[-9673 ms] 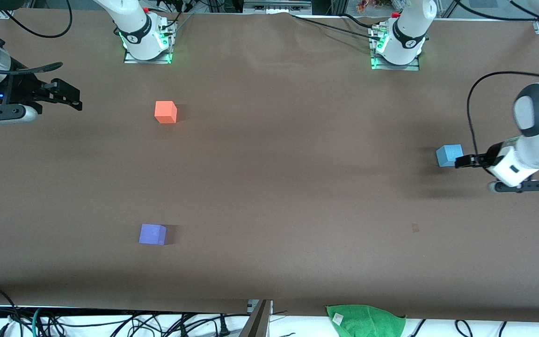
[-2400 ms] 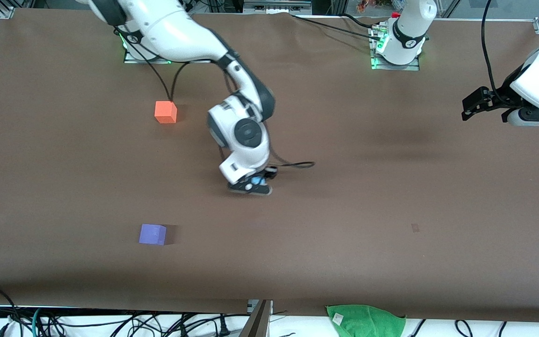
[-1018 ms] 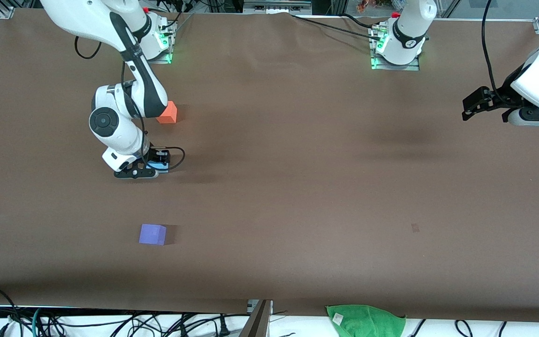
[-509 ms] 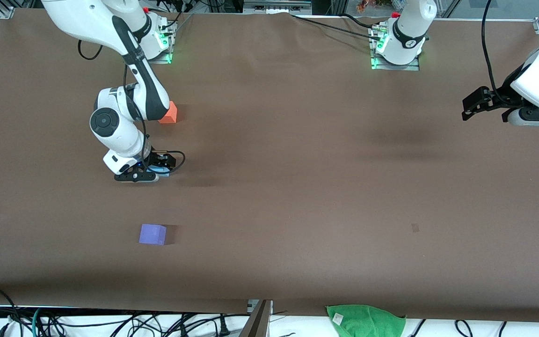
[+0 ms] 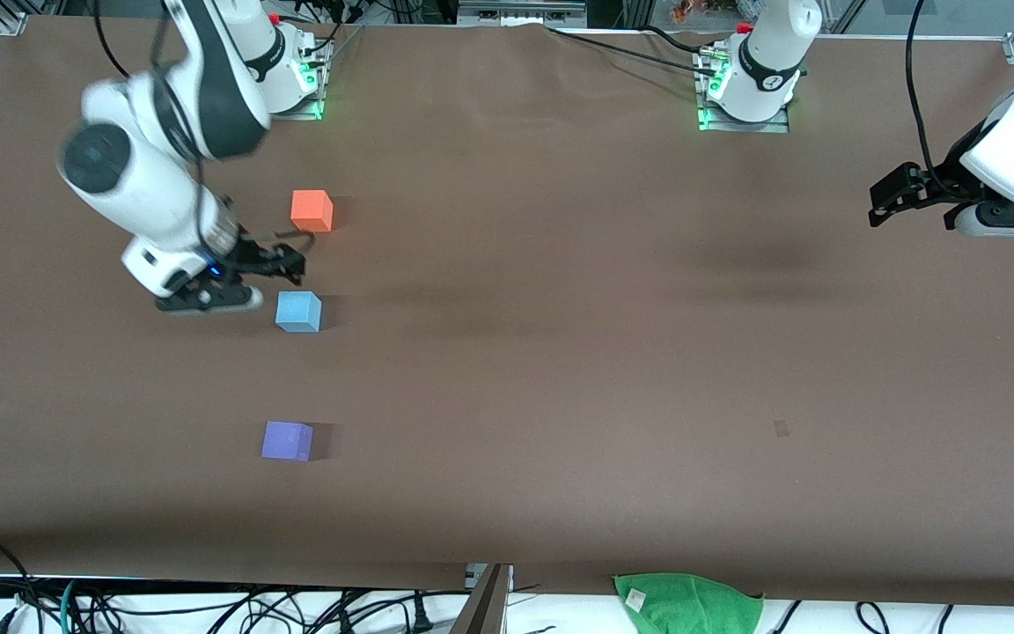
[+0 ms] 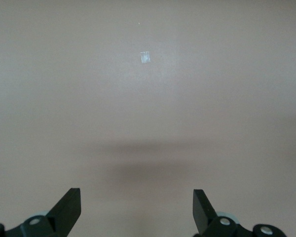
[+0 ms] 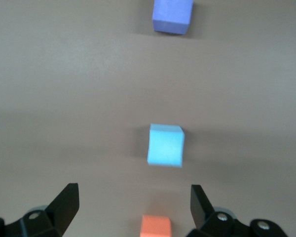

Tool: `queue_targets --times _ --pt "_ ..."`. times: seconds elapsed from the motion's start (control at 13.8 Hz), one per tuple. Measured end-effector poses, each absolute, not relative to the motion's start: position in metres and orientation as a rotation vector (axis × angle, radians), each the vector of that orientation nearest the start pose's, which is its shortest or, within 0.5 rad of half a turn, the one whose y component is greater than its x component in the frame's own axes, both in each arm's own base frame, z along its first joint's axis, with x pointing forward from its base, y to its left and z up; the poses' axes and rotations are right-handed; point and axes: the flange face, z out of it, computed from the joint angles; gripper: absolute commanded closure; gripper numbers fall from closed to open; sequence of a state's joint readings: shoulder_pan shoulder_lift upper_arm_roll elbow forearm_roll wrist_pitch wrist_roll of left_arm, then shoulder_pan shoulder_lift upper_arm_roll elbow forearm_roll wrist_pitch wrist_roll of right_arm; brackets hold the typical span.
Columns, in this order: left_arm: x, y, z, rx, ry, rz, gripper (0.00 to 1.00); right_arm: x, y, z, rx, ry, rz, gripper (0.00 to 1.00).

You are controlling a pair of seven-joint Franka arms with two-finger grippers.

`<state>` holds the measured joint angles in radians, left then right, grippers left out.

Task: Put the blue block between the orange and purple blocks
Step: 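Set the blue cube between orange and purple cubes, open the right gripper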

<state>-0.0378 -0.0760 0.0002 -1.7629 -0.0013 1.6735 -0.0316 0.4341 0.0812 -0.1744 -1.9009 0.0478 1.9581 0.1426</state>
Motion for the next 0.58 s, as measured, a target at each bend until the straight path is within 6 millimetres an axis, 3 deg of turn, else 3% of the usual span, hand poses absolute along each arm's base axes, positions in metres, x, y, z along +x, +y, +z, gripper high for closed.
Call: queue_targets --times 0.15,0.22,0.58 --pt "0.535 -0.021 0.584 -3.142 0.01 0.021 0.0 0.551 0.149 0.512 -3.118 -0.168 0.109 0.0" --pt "0.535 -0.021 0.584 -3.142 0.011 0.023 0.0 0.549 0.149 0.53 -3.118 -0.17 0.128 0.0" --pt "0.535 -0.022 0.583 -3.142 0.013 0.027 0.0 0.553 0.137 0.56 -3.116 -0.154 0.081 0.0"
